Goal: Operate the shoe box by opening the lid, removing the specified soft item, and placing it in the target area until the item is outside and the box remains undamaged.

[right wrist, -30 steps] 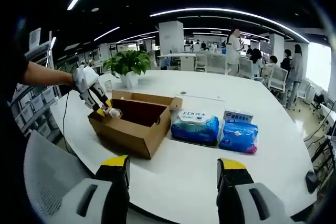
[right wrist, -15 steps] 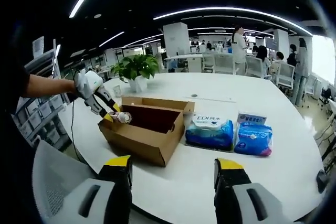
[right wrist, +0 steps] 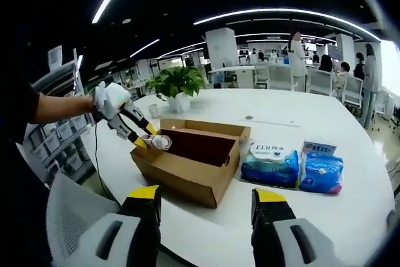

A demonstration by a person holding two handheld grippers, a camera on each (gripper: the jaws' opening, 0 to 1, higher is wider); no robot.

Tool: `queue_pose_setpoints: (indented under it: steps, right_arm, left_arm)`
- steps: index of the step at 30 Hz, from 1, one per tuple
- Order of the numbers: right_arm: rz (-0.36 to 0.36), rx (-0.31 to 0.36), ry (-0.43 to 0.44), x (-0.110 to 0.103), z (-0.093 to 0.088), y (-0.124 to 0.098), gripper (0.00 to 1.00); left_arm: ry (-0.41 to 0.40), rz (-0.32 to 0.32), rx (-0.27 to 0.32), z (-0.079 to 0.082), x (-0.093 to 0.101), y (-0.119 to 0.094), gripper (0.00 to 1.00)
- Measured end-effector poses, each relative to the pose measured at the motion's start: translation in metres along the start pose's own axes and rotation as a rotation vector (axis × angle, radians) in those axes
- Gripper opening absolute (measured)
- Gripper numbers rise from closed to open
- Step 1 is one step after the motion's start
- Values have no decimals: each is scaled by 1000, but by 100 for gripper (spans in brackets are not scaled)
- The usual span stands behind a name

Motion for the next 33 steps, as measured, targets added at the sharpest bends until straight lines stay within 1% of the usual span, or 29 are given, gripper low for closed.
queue_pose_setpoints:
  steps: [6, 10, 14, 16, 19, 25, 33]
  right_arm:
    - [33, 4, 12, -5, 6, 6, 54]
    - [59, 10, 28, -10, 9, 9, 51]
    - [94, 12, 65, -16, 9, 13, 49]
    - [99, 11, 70, -18, 10, 14, 48]
    - [129, 10, 95, -24, 10, 17, 46]
    - [161, 5, 122, -31, 11, 23, 44]
    - [206, -12, 180, -36, 14, 31, 36]
  left_arm:
    - [14, 12, 17, 7, 3, 0, 19]
    - [23, 16, 26, 8, 2, 0, 19]
    - [38, 21, 38, 14, 5, 0, 19]
    - [43, 24, 44, 16, 6, 0, 19]
    - [57, 32, 58, 22, 8, 1, 19]
    - [82, 38, 83, 31, 13, 2, 19]
    - [95, 33, 130, 43, 20, 3, 19]
Point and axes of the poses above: the point that each gripper's makers call its tool centre point, and the gripper's own axes: y roughly forward along the fingers, x roughly to its right, z roughly out of its top, the point moved 10 cm from there along -y, roughly backward along the fingers, and after that the axes turned 6 degrees about -z, right-handed, at the moved point
